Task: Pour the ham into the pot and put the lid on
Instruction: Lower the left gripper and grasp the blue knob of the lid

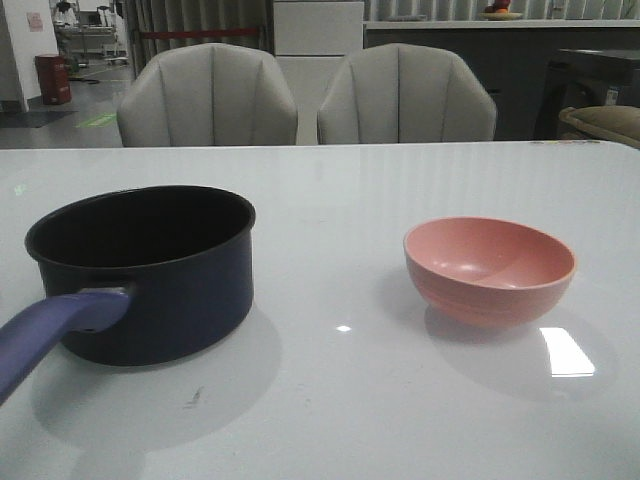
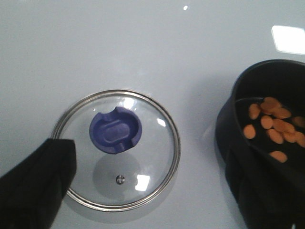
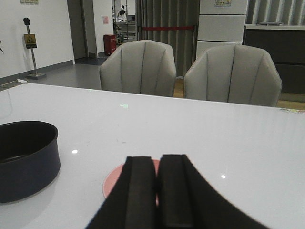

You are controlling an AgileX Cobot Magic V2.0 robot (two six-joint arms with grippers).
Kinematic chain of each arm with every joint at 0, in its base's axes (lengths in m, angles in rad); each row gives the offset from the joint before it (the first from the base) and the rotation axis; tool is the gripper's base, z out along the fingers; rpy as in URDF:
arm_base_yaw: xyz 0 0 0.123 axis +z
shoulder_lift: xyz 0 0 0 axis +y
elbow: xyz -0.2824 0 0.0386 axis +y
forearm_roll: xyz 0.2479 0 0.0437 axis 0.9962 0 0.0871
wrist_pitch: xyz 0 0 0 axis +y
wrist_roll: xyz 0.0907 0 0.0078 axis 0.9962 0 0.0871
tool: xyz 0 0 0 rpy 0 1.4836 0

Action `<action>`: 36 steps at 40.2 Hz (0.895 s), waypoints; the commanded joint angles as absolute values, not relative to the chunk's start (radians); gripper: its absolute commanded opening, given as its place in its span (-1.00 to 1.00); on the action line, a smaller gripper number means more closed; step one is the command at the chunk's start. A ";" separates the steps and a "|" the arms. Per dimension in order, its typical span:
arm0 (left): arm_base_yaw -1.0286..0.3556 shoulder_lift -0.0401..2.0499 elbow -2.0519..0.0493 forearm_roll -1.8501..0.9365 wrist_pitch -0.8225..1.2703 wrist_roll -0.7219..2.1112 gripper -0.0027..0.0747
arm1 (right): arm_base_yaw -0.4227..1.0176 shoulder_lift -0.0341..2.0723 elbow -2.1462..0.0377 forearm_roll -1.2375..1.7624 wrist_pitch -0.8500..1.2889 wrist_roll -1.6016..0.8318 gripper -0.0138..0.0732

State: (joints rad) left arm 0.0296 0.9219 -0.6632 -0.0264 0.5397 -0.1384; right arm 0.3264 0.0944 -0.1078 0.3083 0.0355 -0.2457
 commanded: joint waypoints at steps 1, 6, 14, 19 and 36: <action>0.064 1.021 -0.743 -0.079 0.514 -0.152 0.83 | 0.329 0.105 -0.134 0.312 -0.050 -0.245 -0.32; 0.074 1.163 -0.832 -0.038 0.592 -0.152 0.82 | 0.329 0.105 -0.134 0.312 -0.050 -0.245 -0.32; 0.074 1.391 -0.987 0.006 0.748 -0.150 0.82 | 0.329 0.105 -0.134 0.312 -0.050 -0.245 -0.32; 0.074 1.493 -1.072 0.051 0.834 -0.150 0.82 | 0.329 0.105 -0.134 0.312 -0.050 -0.245 -0.32; 0.087 1.659 -1.157 0.032 0.843 -0.150 0.82 | 0.329 0.105 -0.134 0.312 -0.049 -0.245 -0.32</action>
State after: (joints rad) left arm 0.0768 1.6701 -1.1249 0.0440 0.8566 -0.1400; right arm 0.3264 0.0944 -0.1078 0.3083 0.0355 -0.2457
